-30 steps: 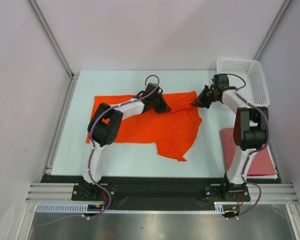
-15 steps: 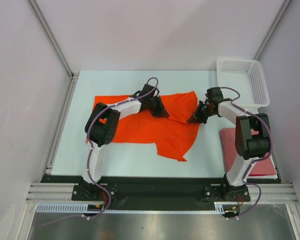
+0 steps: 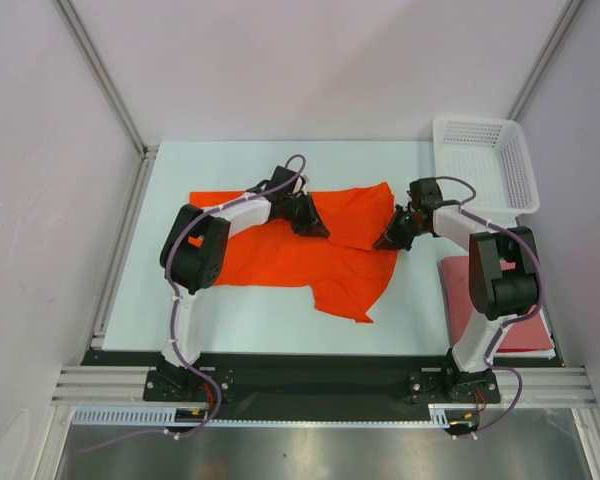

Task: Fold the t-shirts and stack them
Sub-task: Fold the tshirt

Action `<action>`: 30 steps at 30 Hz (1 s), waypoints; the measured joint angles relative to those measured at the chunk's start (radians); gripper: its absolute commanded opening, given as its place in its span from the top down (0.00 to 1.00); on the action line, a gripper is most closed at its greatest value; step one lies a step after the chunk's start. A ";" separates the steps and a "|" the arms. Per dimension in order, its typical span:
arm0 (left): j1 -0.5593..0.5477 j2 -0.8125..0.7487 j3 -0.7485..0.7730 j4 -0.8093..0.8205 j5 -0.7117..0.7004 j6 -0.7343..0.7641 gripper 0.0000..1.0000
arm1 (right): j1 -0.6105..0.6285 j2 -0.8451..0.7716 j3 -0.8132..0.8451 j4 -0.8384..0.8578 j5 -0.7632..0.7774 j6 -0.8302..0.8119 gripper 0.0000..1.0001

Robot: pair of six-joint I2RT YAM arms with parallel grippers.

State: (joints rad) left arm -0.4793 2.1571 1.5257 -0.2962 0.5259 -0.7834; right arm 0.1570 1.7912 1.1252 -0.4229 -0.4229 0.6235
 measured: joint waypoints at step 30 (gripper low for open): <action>0.510 -0.251 -0.114 -0.137 -0.148 0.268 0.84 | -0.071 0.362 0.660 -0.146 0.241 -0.185 0.35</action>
State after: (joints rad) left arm 0.0307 1.9064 1.4117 -0.4328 0.3779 -0.5152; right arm 0.0864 2.1529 1.7851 -0.5690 -0.1814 0.4381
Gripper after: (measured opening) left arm 0.158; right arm 0.651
